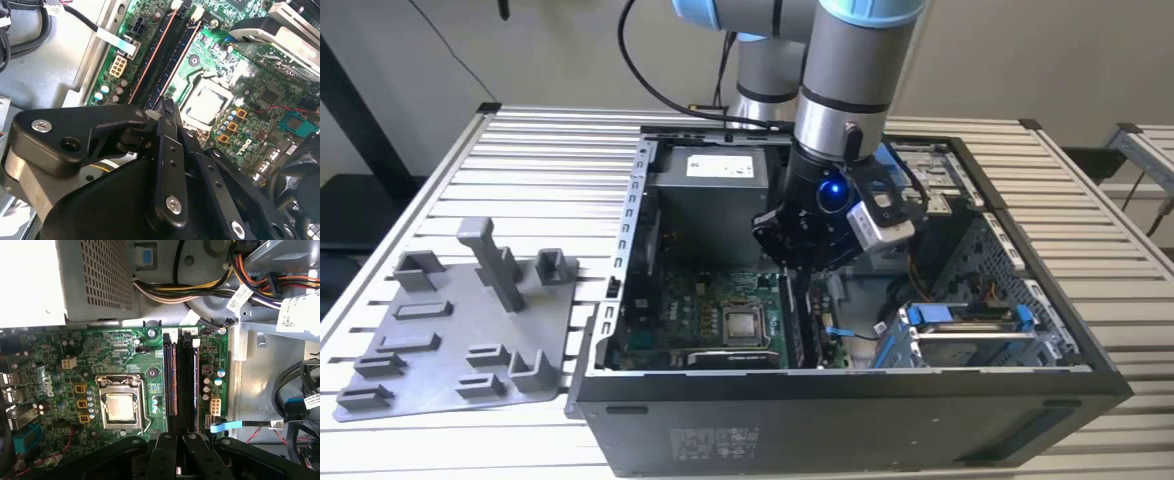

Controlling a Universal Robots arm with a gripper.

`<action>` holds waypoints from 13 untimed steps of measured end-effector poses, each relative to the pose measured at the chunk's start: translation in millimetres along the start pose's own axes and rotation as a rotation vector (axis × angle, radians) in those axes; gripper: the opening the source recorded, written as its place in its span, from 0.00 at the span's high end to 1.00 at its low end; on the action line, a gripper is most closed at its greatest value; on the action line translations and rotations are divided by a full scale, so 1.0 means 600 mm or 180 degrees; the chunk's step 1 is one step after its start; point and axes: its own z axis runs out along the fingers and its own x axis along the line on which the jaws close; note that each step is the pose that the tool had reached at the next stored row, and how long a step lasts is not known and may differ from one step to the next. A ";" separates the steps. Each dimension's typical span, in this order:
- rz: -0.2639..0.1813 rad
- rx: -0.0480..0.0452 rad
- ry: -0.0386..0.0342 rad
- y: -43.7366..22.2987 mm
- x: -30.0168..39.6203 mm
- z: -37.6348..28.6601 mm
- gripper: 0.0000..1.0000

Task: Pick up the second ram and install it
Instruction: 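Insert the second ram into the second slot, then press down the second ram until it locks into place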

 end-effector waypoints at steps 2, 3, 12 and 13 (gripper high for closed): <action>0.0000 0.0000 0.0000 0.000 0.000 0.000 0.89; 0.0000 0.0000 0.0000 0.000 0.000 0.000 0.89; 0.0000 0.0000 0.0001 0.000 0.000 0.000 0.89; 0.0000 0.0000 0.0001 0.000 0.000 0.000 0.89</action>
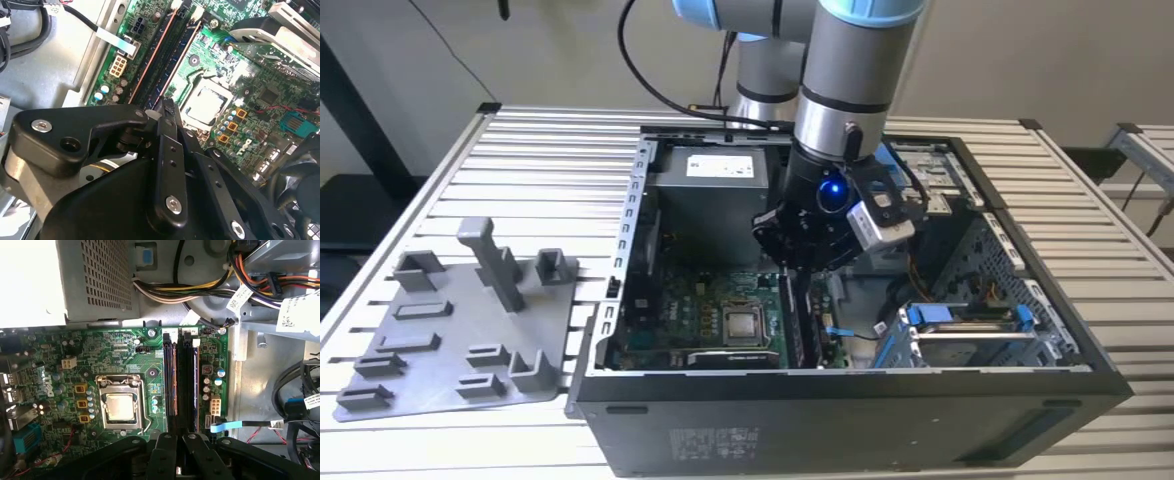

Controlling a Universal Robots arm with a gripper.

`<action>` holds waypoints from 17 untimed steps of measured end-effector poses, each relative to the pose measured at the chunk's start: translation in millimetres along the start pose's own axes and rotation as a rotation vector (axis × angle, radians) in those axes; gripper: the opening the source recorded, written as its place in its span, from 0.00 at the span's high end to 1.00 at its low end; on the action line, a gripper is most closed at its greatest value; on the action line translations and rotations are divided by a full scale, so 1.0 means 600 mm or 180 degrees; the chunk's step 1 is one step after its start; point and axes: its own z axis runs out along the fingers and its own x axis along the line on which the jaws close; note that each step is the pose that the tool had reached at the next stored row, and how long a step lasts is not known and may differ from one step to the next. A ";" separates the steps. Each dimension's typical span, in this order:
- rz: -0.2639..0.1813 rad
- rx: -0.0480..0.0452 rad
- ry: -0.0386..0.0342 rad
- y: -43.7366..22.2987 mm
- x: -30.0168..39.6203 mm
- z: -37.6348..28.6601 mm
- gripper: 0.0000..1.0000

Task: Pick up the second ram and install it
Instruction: 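Press down the second ram until it locks into place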

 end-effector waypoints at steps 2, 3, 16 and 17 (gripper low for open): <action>0.0000 0.0000 0.0000 0.000 0.000 0.000 0.89; 0.0000 0.0000 0.0000 0.000 0.000 0.000 0.89; -0.0195 0.0008 -0.0037 0.000 0.000 0.000 0.89; -0.0251 0.0011 -0.0048 0.000 0.000 0.000 0.89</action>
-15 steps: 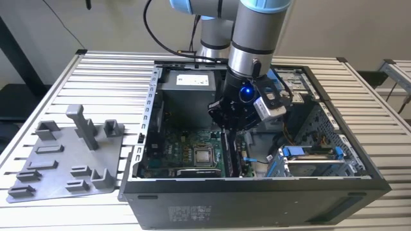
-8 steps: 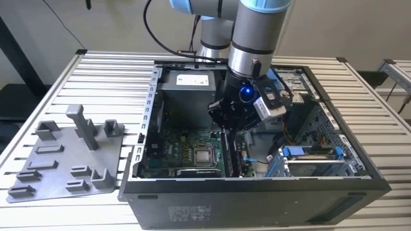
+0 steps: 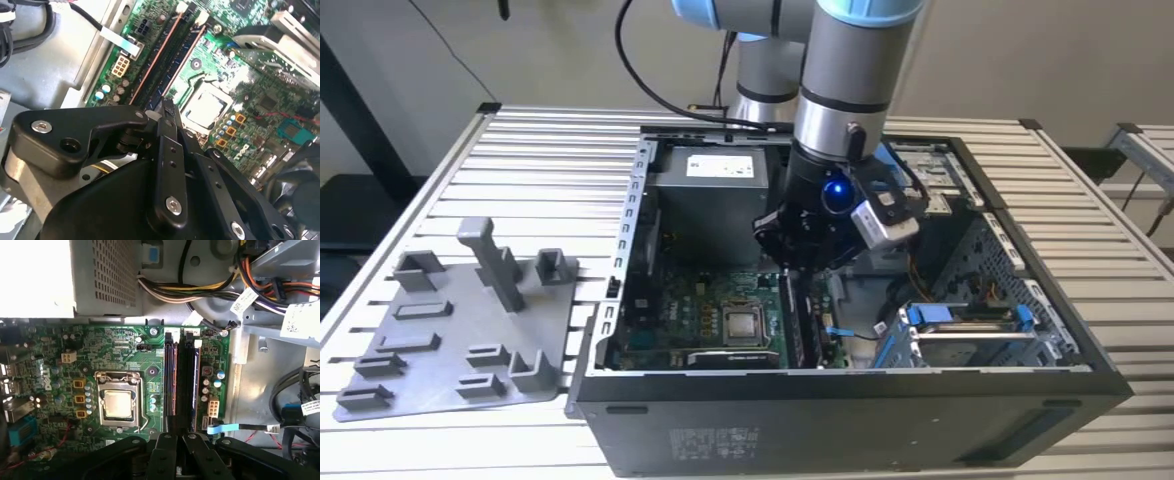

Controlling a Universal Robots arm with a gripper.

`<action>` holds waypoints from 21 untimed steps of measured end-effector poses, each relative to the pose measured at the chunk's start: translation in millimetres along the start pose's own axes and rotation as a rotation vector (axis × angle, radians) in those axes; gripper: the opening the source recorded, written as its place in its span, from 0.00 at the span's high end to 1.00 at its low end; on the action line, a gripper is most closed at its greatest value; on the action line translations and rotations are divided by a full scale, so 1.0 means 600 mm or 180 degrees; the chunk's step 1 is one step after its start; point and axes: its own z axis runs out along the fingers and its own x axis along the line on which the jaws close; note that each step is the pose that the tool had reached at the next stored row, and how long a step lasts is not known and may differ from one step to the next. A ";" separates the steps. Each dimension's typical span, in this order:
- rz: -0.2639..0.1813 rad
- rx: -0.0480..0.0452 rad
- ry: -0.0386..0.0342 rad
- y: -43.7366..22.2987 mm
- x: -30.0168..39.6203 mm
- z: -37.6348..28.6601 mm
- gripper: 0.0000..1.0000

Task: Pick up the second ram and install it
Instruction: 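Press down the second ram until it locks into place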

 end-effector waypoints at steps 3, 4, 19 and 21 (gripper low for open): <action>-0.0161 0.0006 -0.0039 0.000 0.000 0.000 0.89; -0.0203 0.0008 -0.0056 0.000 0.000 0.000 0.89; -0.0599 -0.0096 -0.0216 0.000 0.000 0.001 0.89; -0.0626 -0.0210 -0.0243 0.000 0.000 0.001 0.89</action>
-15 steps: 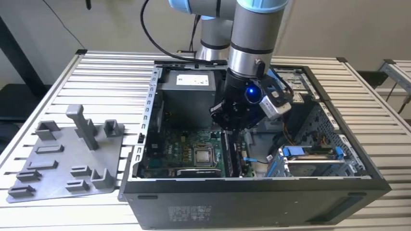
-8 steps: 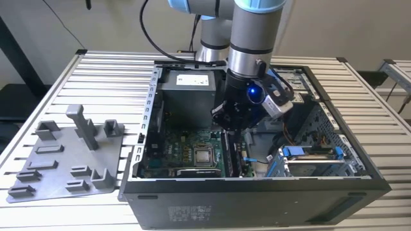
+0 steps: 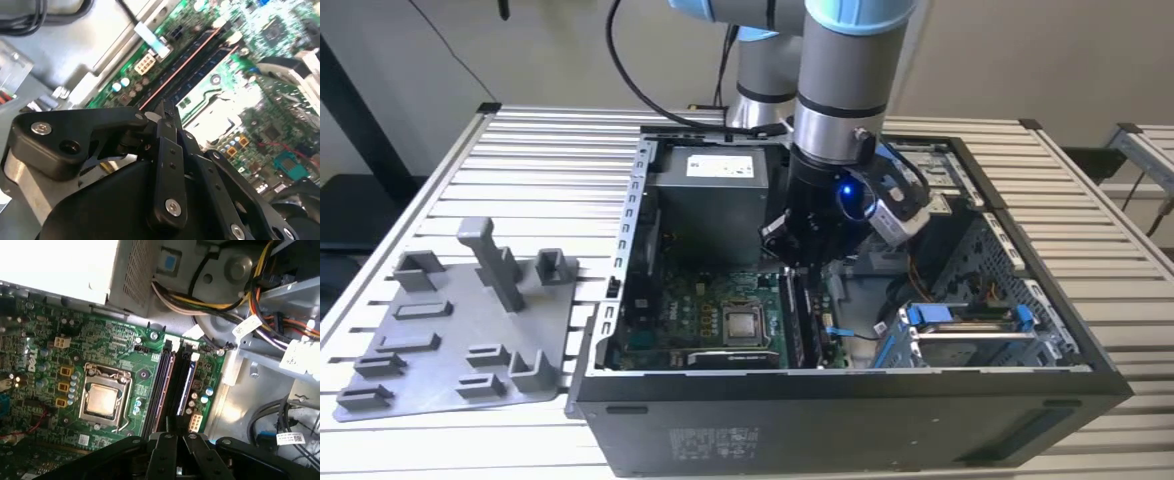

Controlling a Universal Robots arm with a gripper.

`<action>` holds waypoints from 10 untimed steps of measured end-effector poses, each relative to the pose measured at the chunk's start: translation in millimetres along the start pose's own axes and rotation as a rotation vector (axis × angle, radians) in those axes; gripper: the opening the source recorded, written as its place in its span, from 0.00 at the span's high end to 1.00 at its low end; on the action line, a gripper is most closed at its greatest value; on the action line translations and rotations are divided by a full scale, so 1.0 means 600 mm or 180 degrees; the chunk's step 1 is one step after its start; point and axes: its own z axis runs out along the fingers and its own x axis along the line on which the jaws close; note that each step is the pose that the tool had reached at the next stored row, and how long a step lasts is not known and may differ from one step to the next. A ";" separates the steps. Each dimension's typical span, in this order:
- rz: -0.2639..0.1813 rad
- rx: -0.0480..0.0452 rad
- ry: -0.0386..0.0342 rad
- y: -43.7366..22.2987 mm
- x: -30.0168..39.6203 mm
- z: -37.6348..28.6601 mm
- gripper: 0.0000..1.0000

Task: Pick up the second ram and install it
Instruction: 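Press down the second ram until it locks into place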

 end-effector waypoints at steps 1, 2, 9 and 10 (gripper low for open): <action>-0.0013 -0.0055 -0.0016 0.000 0.000 0.000 0.89; -0.0030 -0.0110 -0.0031 0.000 0.000 0.000 0.89; -0.0352 -0.0171 -0.0067 0.000 0.001 0.001 0.89; -0.0409 -0.0172 -0.0071 0.000 0.001 0.001 0.89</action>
